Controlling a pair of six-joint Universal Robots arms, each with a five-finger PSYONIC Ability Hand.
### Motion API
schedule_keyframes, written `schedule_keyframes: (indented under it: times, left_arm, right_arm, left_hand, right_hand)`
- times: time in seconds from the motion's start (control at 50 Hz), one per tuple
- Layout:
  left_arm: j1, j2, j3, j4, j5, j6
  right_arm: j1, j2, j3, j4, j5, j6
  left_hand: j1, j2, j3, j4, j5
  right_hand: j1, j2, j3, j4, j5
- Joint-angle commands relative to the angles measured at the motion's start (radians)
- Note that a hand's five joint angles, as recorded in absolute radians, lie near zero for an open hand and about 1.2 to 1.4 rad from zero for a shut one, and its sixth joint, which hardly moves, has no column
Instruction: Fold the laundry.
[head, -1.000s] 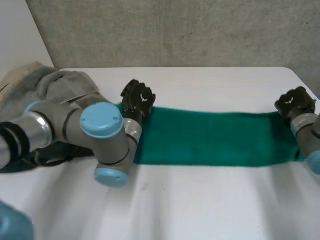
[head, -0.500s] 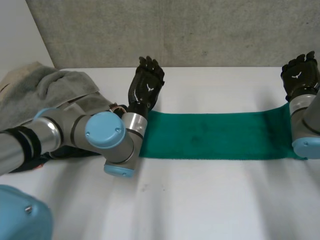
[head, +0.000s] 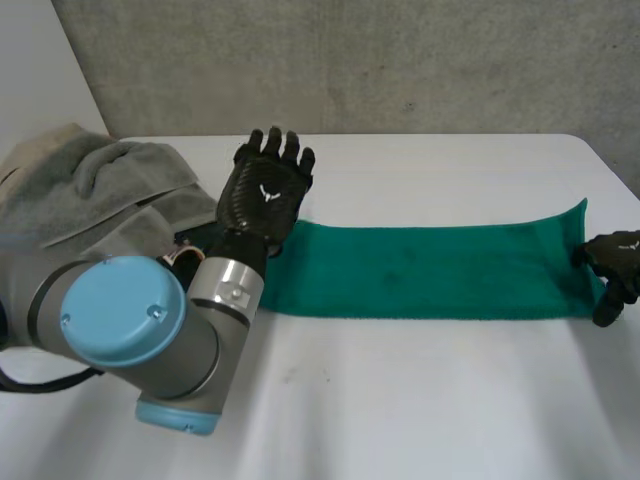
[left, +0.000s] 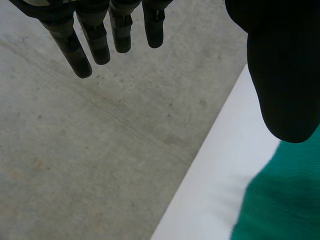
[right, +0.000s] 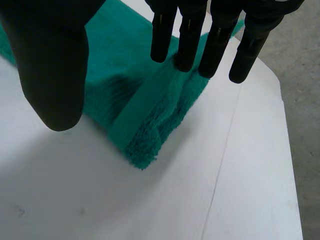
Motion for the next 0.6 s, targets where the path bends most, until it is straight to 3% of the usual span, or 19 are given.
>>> schedule_keyframes:
  times: [0.02, 0.1, 0.2, 0.42, 0.6]
  left_arm:
    - [-0.001, -0.001, -0.025, 0.000, 0.000, -0.007]
    - [0.000, -0.003, -0.025, 0.000, 0.000, -0.009]
    - [0.000, -0.003, -0.027, 0.000, -0.002, -0.009]
    - [0.004, 0.020, -0.036, -0.002, -0.002, -0.009]
    - [0.014, 0.081, -0.095, -0.003, -0.004, -0.010]
  right_arm:
    - [-0.011, 0.044, 0.051, -0.188, -0.005, -0.008]
    - [-0.019, 0.092, 0.042, -0.234, -0.002, -0.036]
    - [-0.040, 0.130, 0.013, -0.251, 0.005, -0.066]
    - [-0.134, 0.140, -0.033, -0.254, 0.098, -0.102]
    - [-0.142, 0.060, -0.069, -0.267, 0.127, -0.240]
  left_hand:
    - [-0.004, -0.016, -0.022, -0.016, -0.035]
    - [-0.004, -0.016, -0.022, -0.016, -0.035]
    - [-0.004, -0.016, -0.022, -0.016, -0.035]
    - [-0.006, -0.019, -0.025, -0.019, -0.038]
    - [-0.012, -0.025, -0.031, -0.025, -0.043]
  right_hand:
    - [0.105, 0.113, 0.102, 0.101, 0.089]
    - [0.225, 0.233, 0.222, 0.221, 0.209]
    - [0.936, 0.944, 0.933, 0.932, 0.920]
    - [0.938, 0.946, 0.935, 0.933, 0.922]
    - [0.938, 0.946, 0.935, 0.933, 0.922]
